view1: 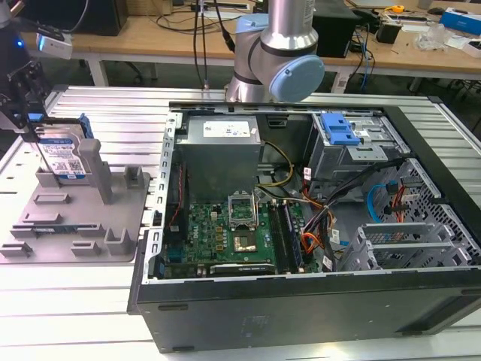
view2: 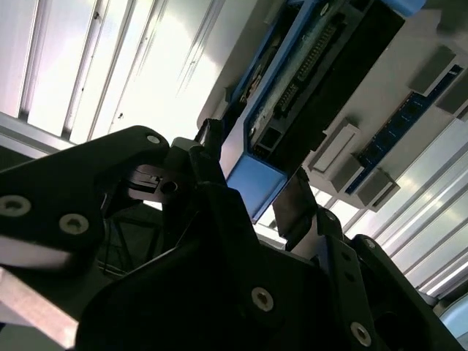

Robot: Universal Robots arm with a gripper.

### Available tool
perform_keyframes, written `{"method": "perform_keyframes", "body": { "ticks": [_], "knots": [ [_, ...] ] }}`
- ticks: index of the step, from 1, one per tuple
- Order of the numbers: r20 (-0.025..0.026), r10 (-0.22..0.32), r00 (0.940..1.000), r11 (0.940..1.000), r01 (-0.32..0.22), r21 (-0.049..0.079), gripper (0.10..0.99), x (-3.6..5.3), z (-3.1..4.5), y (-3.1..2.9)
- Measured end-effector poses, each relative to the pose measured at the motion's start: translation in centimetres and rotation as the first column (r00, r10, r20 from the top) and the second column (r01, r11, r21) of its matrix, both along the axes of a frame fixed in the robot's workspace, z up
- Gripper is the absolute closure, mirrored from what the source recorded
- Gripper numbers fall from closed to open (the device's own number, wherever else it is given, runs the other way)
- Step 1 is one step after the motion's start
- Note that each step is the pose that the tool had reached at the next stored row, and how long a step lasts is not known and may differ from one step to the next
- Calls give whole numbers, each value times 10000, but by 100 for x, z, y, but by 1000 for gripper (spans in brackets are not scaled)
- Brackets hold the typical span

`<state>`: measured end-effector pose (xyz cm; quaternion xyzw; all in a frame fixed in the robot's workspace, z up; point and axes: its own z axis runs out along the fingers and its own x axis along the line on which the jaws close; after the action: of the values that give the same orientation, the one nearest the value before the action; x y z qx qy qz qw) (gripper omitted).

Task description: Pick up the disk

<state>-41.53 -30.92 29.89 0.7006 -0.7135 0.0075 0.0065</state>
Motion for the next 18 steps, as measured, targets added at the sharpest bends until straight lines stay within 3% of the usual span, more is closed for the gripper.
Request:
{"method": "perform_keyframes", "body": {
  "ticks": [3,4,18],
  "knots": [
    [-16,6,10000,10000,-6,-1,624,0,-8,0],
    [-21,8,10000,10000,-8,0,694,0,-11,0],
    [-70,9,10000,10000,-9,-1,718,0,-28,-4]
  ]
}}
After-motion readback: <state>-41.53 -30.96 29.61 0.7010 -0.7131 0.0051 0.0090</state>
